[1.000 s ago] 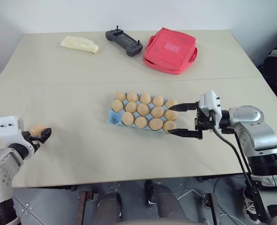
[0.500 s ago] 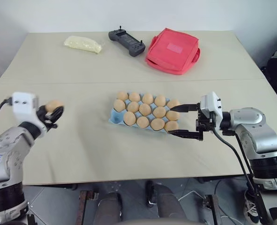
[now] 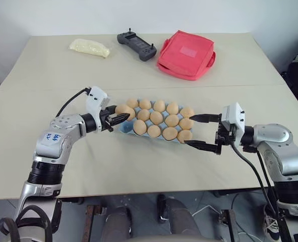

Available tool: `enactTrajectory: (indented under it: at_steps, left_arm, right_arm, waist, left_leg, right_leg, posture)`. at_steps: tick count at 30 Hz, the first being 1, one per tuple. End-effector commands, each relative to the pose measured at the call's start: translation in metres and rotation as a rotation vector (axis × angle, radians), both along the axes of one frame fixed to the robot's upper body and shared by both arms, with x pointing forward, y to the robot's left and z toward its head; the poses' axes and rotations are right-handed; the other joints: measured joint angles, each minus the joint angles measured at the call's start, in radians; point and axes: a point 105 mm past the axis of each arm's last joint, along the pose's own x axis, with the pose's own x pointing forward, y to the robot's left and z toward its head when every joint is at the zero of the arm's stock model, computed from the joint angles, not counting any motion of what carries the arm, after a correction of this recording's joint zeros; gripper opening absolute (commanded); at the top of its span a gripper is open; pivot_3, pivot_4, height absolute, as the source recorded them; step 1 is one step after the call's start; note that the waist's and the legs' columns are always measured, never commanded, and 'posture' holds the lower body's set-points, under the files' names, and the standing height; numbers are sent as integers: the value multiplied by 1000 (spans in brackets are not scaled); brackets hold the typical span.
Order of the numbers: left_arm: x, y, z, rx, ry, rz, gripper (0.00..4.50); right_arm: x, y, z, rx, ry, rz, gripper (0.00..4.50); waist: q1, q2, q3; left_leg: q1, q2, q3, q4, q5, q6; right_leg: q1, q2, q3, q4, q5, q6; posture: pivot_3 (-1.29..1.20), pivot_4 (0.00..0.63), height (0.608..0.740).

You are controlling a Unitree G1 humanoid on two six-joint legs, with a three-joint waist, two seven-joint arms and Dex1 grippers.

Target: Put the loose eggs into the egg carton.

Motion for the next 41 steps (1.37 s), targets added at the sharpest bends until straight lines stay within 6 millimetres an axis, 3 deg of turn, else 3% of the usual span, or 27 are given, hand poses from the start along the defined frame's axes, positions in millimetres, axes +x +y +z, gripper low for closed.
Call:
enactTrajectory:
  at_steps: [1, 4, 11, 12, 20, 23, 33, 41]
  left_arm:
    - [0, -8, 9, 10, -29, -52, 2106]
    - [0, -8, 7, 15, -24, -58, 2106]
    - [-4, -12, 15, 9, -33, -75, 4338]
    - [-4, -11, 18, 1, -41, -69, 4465]
    - [-2, 9, 43, -54, -151, 9, 4465]
    - [-10, 25, 49, -66, -215, 2, 4465]
    - [-32, 70, 45, 6, -396, 42, 4465]
    - [-35, 67, 35, -20, -401, 33, 4465]
  right_arm:
    - [-5, -3, 12, 11, -45, -12, 4500]
    - [-6, -3, 11, 14, -44, -20, 4500]
    - [-5, -2, 10, 21, -44, -24, 4500]
    - [-5, -1, 10, 22, -44, -23, 4500]
    - [1, 0, 11, 24, -55, -18, 4500]
    - [4, -2, 12, 24, -61, -20, 4500]
    - [11, -38, 4, 18, -19, -129, 4500]
    - [6, -40, -2, 24, 0, -141, 4500]
  waist:
    - [1, 0, 0]
    - [0, 0, 0]
    - [0, 0, 0]
    - [0, 0, 0]
    - [0, 0, 0]
    - [-2, 0, 0]
    - [2, 0, 0]
    - [0, 0, 0]
  left_leg:
    - [0, 0, 0, 0, 0, 0]
    - [1, 0, 1, 0, 0, 0]
    - [1, 0, 1, 0, 1, 1]
    - [1, 0, 1, 0, 1, 1]
    - [1, 0, 1, 0, 1, 1]
    - [2, 0, 1, 0, 1, 1]
    - [3, 0, 3, -1, 0, 1]
    - [3, 0, 3, -1, 0, 1]
  right_leg:
    - [0, 0, 0, 0, 0, 0]
    - [0, 0, 1, 0, 0, 0]
    - [0, 0, 3, 1, 0, 0]
    - [0, 0, 3, 1, 0, 0]
    - [0, 0, 4, 1, 0, 0]
    - [0, 0, 4, 1, 0, 0]
    - [0, -1, 5, 1, 0, 0]
    - [1, -1, 7, -1, 0, 0]
  posture:
    - [0, 150, 740]
    - [0, 150, 740]
    - [0, 150, 740]
    - [0, 150, 740]
    - [0, 150, 740]
    - [0, 150, 740]
    - [0, 150, 740]
    - [0, 150, 740]
